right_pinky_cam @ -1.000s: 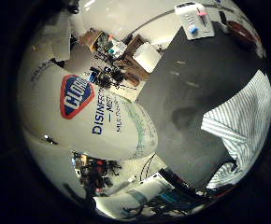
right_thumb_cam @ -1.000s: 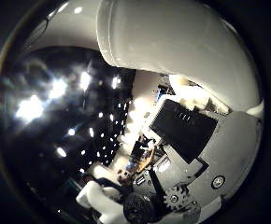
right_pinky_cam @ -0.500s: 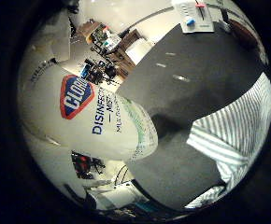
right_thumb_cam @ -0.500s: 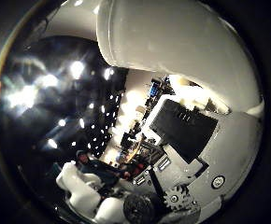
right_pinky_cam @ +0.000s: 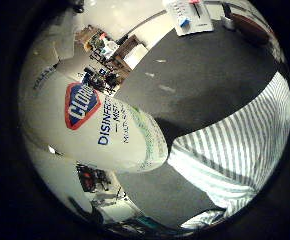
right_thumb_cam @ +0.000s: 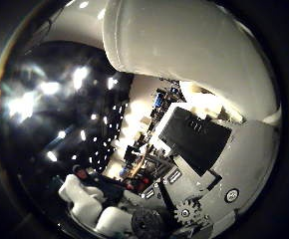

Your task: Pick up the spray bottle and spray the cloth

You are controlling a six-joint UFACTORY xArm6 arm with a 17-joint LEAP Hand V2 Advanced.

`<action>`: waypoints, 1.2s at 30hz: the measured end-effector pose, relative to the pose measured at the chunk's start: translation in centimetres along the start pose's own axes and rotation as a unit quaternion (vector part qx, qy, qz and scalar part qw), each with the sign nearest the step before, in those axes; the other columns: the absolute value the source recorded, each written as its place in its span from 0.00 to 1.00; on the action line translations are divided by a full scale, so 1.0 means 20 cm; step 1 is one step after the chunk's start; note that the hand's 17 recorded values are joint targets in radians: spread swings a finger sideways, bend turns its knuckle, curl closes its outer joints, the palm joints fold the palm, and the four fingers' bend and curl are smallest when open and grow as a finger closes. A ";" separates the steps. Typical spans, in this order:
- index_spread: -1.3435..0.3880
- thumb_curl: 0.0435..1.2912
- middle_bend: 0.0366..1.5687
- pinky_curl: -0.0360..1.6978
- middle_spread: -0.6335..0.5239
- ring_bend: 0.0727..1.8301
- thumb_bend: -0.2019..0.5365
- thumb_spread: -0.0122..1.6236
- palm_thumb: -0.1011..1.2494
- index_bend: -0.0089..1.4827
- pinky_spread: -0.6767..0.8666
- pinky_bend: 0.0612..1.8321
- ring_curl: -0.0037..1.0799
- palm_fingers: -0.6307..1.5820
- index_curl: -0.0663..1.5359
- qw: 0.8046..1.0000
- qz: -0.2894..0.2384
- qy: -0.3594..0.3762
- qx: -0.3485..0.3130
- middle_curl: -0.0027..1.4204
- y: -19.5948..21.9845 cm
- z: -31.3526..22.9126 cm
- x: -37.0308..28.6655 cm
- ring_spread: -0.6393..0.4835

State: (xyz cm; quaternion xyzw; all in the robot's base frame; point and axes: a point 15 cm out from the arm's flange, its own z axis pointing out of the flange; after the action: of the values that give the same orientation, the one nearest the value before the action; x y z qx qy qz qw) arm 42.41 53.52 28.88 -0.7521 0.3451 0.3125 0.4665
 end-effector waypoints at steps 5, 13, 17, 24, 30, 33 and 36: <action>0.49 0.59 0.66 0.27 0.30 0.66 0.21 0.44 0.57 0.43 0.06 0.54 0.42 0.77 0.42 1.000 0.001 0.002 0.001 0.40 0.00 -0.01 0.02 0.29; 0.42 0.41 0.39 0.26 0.22 0.55 0.21 0.62 0.40 0.28 0.19 0.56 0.33 0.67 0.39 1.000 -0.011 -0.001 -0.005 0.31 0.01 -0.01 0.01 0.21; 0.42 0.33 0.32 0.26 0.24 0.52 0.21 0.64 0.31 0.23 0.30 0.59 0.29 0.58 0.37 1.000 -0.014 -0.007 -0.009 0.29 0.03 0.00 0.00 0.26; 0.49 0.26 0.23 0.25 0.36 0.41 0.22 0.60 0.23 0.15 0.62 0.64 0.20 0.43 0.33 1.000 -0.014 -0.015 -0.015 0.26 0.03 -0.02 0.00 0.50; 0.53 0.23 0.20 0.20 0.43 0.35 0.23 0.58 0.21 0.14 0.78 0.58 0.16 0.40 0.31 0.999 -0.025 0.005 -0.028 0.25 0.03 -0.08 0.04 0.67; 0.54 0.23 0.18 0.18 0.43 0.34 0.23 0.57 0.21 0.13 0.80 0.57 0.15 0.40 0.30 0.999 -0.021 0.016 -0.035 0.25 0.03 -0.13 0.05 0.71; 0.55 0.23 0.17 0.17 0.44 0.33 0.23 0.57 0.21 0.13 0.82 0.55 0.15 0.41 0.29 0.998 -0.015 0.040 -0.053 0.25 0.04 -0.18 0.08 0.74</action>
State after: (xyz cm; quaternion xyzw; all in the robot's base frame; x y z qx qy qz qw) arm 43.11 49.59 28.52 -0.7928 0.3349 0.2926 0.4168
